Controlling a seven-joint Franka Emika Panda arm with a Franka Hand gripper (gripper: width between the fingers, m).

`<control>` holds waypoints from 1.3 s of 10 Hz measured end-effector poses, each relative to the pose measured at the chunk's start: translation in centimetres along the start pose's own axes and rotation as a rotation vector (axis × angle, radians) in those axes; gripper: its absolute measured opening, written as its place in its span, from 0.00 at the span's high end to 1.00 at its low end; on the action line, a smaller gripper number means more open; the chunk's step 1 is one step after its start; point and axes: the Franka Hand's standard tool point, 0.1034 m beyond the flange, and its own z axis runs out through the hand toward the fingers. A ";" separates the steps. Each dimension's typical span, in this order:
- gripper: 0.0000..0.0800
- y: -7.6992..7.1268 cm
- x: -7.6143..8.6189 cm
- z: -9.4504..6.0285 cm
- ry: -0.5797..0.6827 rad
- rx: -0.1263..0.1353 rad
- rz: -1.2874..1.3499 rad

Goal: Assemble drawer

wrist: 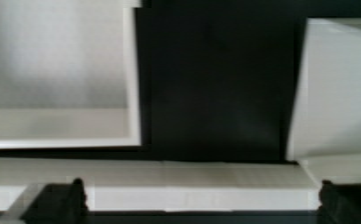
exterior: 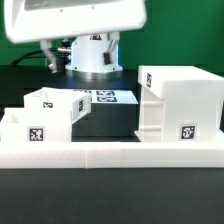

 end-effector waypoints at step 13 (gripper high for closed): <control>0.19 3.8 -3.6 8.9 -0.016 -0.094 0.007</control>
Offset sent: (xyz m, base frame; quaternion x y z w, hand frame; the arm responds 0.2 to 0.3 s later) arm 0.0000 0.0000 0.0000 0.0000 0.0000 0.0000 1.0000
